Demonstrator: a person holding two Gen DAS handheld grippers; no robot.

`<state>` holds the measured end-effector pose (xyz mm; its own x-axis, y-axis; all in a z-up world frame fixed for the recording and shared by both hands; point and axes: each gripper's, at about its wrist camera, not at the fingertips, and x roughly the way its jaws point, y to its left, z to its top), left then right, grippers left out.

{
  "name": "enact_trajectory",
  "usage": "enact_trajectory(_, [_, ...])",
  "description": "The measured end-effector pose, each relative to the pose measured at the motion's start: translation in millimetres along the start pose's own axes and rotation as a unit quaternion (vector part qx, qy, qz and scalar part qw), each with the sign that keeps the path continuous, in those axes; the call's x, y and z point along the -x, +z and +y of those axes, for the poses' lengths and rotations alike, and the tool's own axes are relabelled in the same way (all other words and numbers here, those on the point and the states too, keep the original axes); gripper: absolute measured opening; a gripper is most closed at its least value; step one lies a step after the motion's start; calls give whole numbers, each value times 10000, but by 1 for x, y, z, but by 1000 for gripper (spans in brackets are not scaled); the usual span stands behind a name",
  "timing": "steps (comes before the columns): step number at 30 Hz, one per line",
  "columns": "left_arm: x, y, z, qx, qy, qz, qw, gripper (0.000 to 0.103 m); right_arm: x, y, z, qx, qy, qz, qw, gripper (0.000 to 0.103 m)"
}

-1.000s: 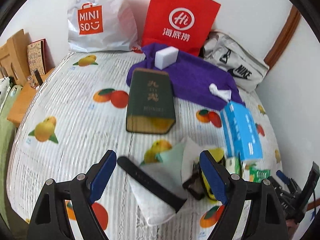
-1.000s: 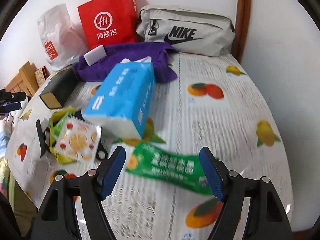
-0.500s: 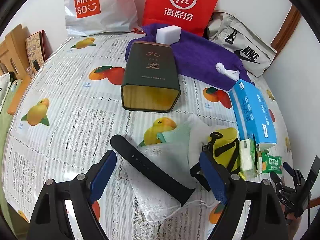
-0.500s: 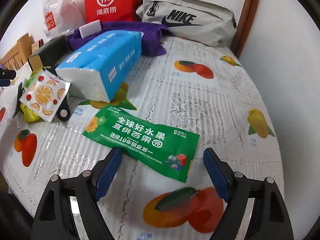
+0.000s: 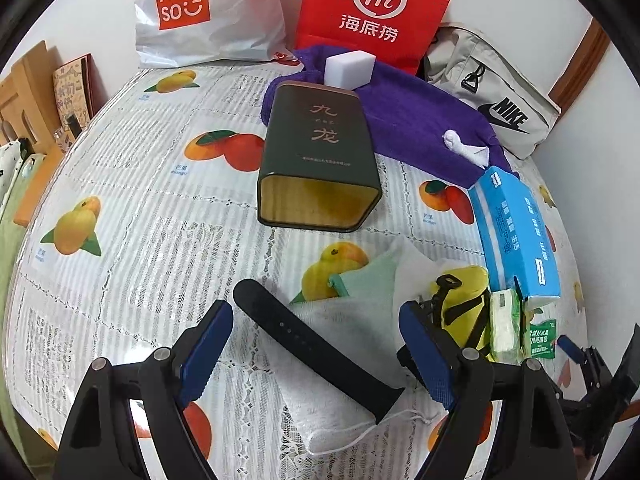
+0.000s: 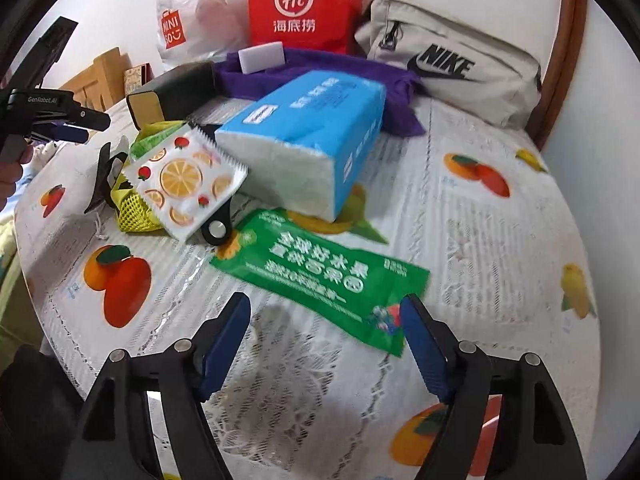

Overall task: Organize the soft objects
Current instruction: 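Withdraw both tools from the towel toward the remaining items, then grasp the green snack packet with the right tool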

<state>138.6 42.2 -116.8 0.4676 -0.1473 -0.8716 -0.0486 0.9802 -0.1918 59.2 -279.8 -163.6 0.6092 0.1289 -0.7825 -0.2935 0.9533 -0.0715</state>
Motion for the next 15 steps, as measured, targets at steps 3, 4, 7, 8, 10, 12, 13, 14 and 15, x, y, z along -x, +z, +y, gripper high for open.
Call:
enact_trajectory(3, [-1, -1, -1, -22, 10, 6, 10000, 84, -7, 7, -4, 122, -157, -10, 9998, 81])
enact_trajectory(4, [-1, -1, -2, -44, 7, 8, 10000, 84, -10, 9, -5, 186, -178, -13, 9997, 81])
enact_trajectory(7, [0, -2, -3, -85, 37, -1, 10000, 84, -18, 16, -6, 435, -130, -27, 9990, 84])
enact_trajectory(8, [0, -1, -3, -86, 38, 1, 10000, 84, -20, 18, -6, 528, -87, -41, 9986, 86])
enact_trajectory(10, [-1, 0, -4, -87, 22, 18, 10000, 84, -24, 20, -4, 712, 70, -98, 9974, 86])
enact_trajectory(12, [-3, 0, -4, -86, 29, 34, 10000, 84, -29, 22, -2, 808, 234, -129, 9964, 86])
enact_trajectory(13, [-4, 1, -4, -99, 21, 49, 9999, 84, -30, 23, -2, 808, 322, -148, 9961, 86])
enact_trajectory(14, [-4, 0, -4, -103, 20, 58, 9999, 84, -31, 24, -2, 789, 425, -113, 9959, 83])
enact_trajectory(15, [-4, 0, -4, -107, 16, 61, 9999, 84, -31, 23, -2, 770, 481, -86, 9958, 76])
